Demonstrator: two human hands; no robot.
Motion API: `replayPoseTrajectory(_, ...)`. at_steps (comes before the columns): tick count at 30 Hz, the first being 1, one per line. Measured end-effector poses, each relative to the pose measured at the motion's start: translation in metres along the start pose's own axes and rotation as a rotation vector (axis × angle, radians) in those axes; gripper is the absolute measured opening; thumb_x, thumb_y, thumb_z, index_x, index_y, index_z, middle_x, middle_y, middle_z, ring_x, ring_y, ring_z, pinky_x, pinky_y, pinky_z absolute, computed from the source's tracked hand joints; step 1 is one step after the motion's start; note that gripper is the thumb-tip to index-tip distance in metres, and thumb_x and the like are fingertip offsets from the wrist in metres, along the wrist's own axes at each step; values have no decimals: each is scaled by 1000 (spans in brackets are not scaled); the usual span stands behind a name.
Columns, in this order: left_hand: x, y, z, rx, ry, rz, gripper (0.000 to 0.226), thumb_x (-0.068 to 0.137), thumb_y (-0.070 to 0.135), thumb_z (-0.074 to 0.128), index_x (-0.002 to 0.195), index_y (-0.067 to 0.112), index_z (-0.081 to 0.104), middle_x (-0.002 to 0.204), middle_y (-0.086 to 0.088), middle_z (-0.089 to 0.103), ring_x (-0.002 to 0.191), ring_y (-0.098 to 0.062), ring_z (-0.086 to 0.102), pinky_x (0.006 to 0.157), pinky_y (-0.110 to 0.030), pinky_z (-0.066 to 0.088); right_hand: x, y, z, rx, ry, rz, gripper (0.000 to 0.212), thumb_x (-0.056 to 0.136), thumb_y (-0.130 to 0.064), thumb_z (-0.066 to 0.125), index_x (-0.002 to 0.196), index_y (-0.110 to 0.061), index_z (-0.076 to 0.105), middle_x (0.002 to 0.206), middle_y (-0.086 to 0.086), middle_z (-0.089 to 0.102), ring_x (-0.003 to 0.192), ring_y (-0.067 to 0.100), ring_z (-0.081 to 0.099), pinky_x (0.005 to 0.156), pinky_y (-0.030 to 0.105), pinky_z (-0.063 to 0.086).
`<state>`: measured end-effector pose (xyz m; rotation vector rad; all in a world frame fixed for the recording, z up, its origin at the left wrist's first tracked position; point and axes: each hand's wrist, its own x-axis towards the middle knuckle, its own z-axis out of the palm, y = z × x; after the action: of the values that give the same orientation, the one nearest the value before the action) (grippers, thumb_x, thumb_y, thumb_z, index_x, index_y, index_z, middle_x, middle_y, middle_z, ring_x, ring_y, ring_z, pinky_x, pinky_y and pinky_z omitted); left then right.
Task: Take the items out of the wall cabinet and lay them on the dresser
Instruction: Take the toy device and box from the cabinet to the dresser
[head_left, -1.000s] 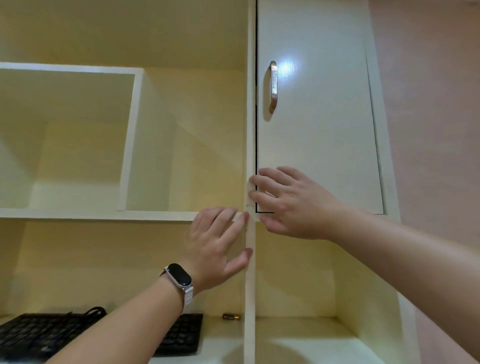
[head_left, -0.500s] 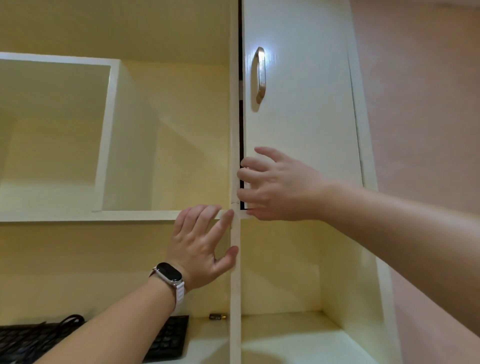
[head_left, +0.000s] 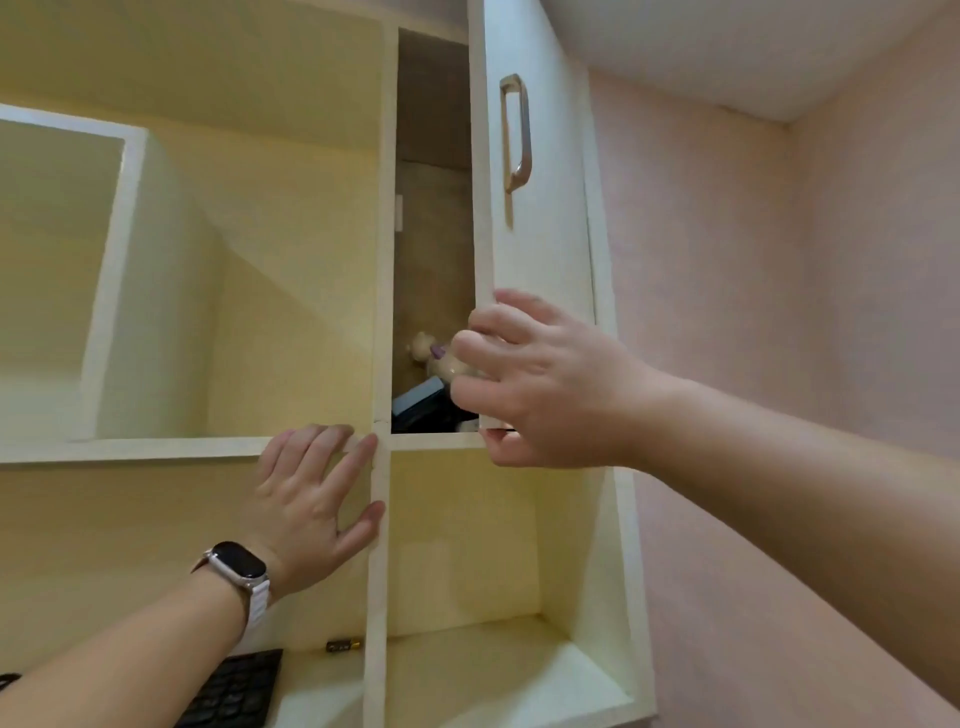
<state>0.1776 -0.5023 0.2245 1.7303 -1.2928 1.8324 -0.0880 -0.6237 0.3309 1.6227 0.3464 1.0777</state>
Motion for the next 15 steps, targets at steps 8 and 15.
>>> replayPoseTrajectory(8,4,12,-10,-75,51,-74,55,78,44,49,116,7,64,112,-17,62,106,-34,49,94,-48,34,-61,8,-38,-119,128,127,14,79,-17,54,80,-6,62,94,17,65,100,40,62,100,46,46)
replayPoseTrajectory(15,10,9,-6,-110,110,-155,49,77,43,47,106,9,68,101,-11,66,94,-33,57,86,-45,35,-103,19,-49,-254,63,179,19,83,-20,54,81,-5,65,96,17,67,110,43,61,98,48,49)
